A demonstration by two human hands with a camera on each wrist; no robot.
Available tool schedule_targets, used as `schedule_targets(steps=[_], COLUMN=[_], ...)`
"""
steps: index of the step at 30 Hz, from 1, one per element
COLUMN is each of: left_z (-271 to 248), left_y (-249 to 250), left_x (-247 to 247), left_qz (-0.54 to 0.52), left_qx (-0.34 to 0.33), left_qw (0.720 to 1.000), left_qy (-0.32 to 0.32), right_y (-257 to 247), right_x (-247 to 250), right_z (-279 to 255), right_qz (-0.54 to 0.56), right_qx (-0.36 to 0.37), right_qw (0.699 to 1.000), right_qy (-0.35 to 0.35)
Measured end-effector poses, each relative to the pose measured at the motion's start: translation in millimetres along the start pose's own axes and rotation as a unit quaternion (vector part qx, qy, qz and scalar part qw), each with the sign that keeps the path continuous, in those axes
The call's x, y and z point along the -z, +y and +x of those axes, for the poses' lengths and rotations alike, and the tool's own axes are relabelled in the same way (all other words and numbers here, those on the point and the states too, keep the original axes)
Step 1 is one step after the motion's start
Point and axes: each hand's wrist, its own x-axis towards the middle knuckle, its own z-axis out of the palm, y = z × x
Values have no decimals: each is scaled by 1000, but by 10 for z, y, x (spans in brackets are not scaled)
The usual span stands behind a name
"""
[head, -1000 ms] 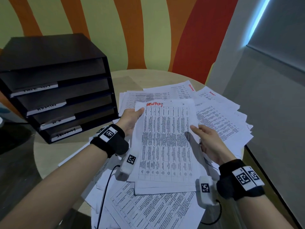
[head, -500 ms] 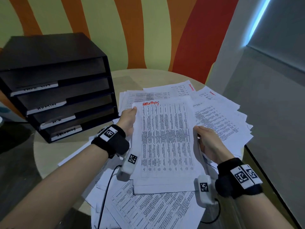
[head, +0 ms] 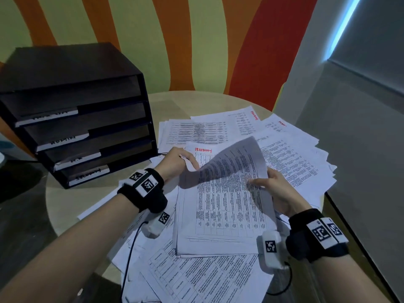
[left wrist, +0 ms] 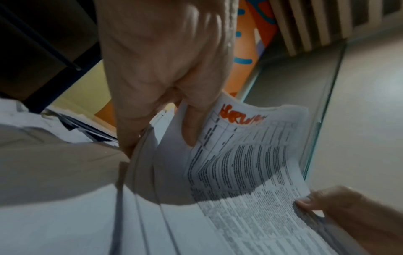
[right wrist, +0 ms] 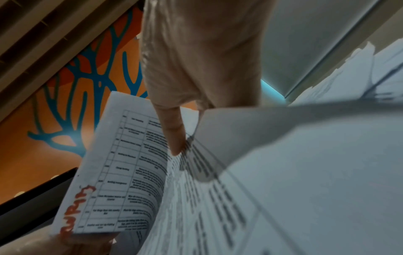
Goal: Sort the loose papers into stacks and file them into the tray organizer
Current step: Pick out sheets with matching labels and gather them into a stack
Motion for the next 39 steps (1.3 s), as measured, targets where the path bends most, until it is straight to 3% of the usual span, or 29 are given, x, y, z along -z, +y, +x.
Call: schedule_targets(steps=[2, 6, 10, 15, 19, 22, 26, 28, 30, 35, 39], left_z=[4, 69, 51, 124, -47, -127, -246, -290, -284, -148, 7], left_y=[-23, -122, -121, -158, 104, 447, 963, 1100, 1079, 581, 351], left_x=[29, 40, 73, 167, 198, 336, 571, 654, 676, 488, 377], left_qz=[23, -1, -154, -341, -250, -190, -201, -254, -280, -141, -104], left_qx=[-35, -43, -33, 14, -38, -133, -267, -295, -287, -177, -144], left_qw=[999, 999, 987, 940, 967, 972, 937, 918, 915, 973, 983], left_qy=[-5, -2, 12, 5, -16, 31, 98, 80, 37, -34, -39], right_y=[-1, -3, 28, -2, -242, -623, -1117, -1199, -1156, -764, -760], right_x=[4, -18, -5, 11, -51, -139, -283, -314, -318, -366, -248], right_z=[-8, -9, 58, 115, 100, -30, -303, -353, -313, -72, -14], right_qz=[-14, -10, -6, 30, 27, -19, 23, 57, 59, -21, 1], right_qx=[0, 3, 3, 17, 51, 150, 332, 385, 381, 234, 229], right_qw=[1000, 1000, 1000, 998, 996, 983, 928, 909, 913, 969, 961], right_qy=[-2, 10, 27, 44, 66, 102, 166, 150, 131, 78, 155])
